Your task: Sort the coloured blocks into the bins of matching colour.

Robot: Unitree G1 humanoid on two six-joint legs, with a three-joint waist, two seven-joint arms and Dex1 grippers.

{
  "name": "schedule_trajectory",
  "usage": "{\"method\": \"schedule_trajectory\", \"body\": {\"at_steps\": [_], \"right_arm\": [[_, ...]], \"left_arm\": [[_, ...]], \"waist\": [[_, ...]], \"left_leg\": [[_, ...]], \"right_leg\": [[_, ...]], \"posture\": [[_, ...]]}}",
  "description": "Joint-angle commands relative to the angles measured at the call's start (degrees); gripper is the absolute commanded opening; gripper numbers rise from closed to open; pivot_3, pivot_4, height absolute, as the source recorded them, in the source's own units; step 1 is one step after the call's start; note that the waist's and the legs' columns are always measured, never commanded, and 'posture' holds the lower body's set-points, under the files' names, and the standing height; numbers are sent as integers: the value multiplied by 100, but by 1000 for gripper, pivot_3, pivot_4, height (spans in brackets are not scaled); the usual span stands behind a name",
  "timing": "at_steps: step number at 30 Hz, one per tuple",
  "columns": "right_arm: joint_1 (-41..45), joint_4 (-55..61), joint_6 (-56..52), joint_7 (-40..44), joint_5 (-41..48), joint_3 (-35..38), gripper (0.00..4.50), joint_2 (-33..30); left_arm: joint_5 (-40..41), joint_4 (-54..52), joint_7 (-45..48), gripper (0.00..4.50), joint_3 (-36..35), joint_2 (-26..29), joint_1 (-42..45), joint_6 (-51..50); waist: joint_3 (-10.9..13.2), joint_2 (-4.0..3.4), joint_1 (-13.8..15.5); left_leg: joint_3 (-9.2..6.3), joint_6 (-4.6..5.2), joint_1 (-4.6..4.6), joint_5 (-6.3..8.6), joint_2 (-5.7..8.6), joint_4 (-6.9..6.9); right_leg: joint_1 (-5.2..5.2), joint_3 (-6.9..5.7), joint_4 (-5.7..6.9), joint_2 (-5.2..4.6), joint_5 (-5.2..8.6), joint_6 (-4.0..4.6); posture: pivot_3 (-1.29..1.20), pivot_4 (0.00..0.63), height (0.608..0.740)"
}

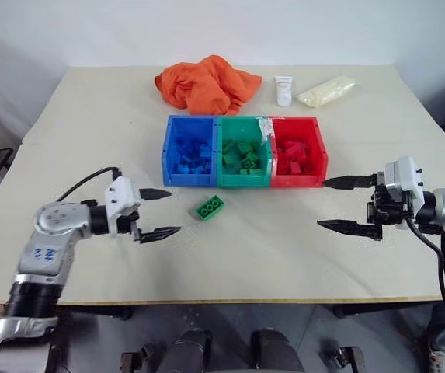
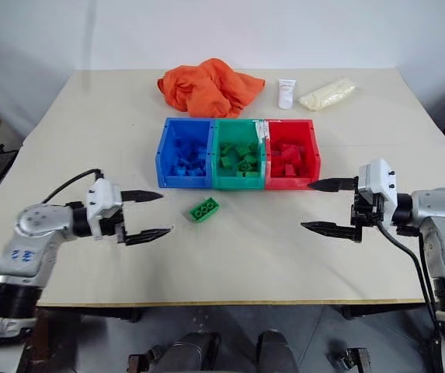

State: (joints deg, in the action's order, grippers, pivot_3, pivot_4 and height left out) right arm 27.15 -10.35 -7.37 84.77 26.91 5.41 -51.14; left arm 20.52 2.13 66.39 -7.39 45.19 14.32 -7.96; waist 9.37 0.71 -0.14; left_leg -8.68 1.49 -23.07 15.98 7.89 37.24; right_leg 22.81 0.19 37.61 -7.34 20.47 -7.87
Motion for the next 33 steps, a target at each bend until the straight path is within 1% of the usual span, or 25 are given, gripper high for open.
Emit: {"method": "schedule_trajectory", "body": {"at_steps": [1, 4, 7, 9, 11, 17, 20, 22, 27, 30, 33], "right_arm": [[335, -455, 271, 546, -102, -99, 4500, -100], [592, -836, 441, 767, -72, -250, 4500, -164], [675, -995, 560, 773, -49, -411, 4500, -259], [739, -1076, 588, 773, -24, -462, 4500, -273], [790, -1117, 597, 773, -25, -490, 4500, -266], [738, -1060, 561, 746, -71, -423, 4500, -235], [623, -926, 510, 639, -40, -351, 4500, -235], [525, -818, 464, 554, -16, -299, 4500, -225], [286, -511, 356, 339, 34, -170, 4500, -203], [54, -249, 255, 195, 77, -27, 4500, -228], [-217, 21, 148, 58, 115, 168, 4500, -264]], "left_arm": [[264, 21, 295, 4484, -580, 266, -584, 163], [399, 494, 516, 4484, -1025, 287, -1125, 543], [374, 574, 649, 4484, -1116, 305, -1521, 747], [400, 480, 648, 4484, -1139, 285, -1631, 772], [437, 431, 566, 4484, -1134, 233, -1552, 766], [367, 127, 359, 4484, -771, 51, -1065, 673], [152, -116, -58, 4484, -358, -227, -660, 455], [63, -183, -187, 4484, 8, -530, -308, 445], [-355, 279, -548, 4484, 700, -1195, 660, 468], [-761, 841, -908, 4484, 1077, -1662, 1186, 627], [-1096, 1370, -1108, 4484, 1329, -1967, 1541, 822]], "waist": [[4, -6, -3], [20, -32, -5], [29, -47, 3], [30, -48, 15], [31, -50, 23], [32, -52, -1], [32, -52, 12], [32, -52, 15], [32, -51, 14], [31, -52, 9], [32, -51, -3]], "left_leg": [[-1, 0, 1, 0, 0, -3], [4, 0, 1, 0, -1, -2], [3, -1, 2, 0, -3, -4], [2, -1, 1, 0, -2, -3], [1, -1, 0, 0, -2, 0], [3, -1, 2, 0, -2, -2], [5, -1, 2, 0, -2, -1], [4, -1, 1, 0, -2, 2], [5, -1, -1, 0, 1, 12], [7, -1, -1, 0, 1, 13], [15, -1, -1, 0, -1, 10]], "right_leg": [[1, 0, 0, 1, 0, 1], [2, 1, -8, 0, 1, 2], [2, -1, -7, 0, 2, 4], [1, -1, -7, -1, 2, 4], [1, -2, -7, -1, 2, 4], [2, -2, -2, 0, 2, 4], [2, -2, -1, -1, 2, 3], [2, -3, 2, 0, 2, 3], [1, -7, 7, 0, 1, 2], [2, -8, 12, 0, 1, 2], [1, -9, 16, 2, 1, 1]], "posture": [[0, 150, 740], [0, 150, 740], [0, 150, 740], [0, 150, 740], [0, 150, 740], [0, 150, 740], [0, 150, 740], [0, 150, 740], [0, 150, 740], [0, 150, 740], [0, 150, 740]]}}
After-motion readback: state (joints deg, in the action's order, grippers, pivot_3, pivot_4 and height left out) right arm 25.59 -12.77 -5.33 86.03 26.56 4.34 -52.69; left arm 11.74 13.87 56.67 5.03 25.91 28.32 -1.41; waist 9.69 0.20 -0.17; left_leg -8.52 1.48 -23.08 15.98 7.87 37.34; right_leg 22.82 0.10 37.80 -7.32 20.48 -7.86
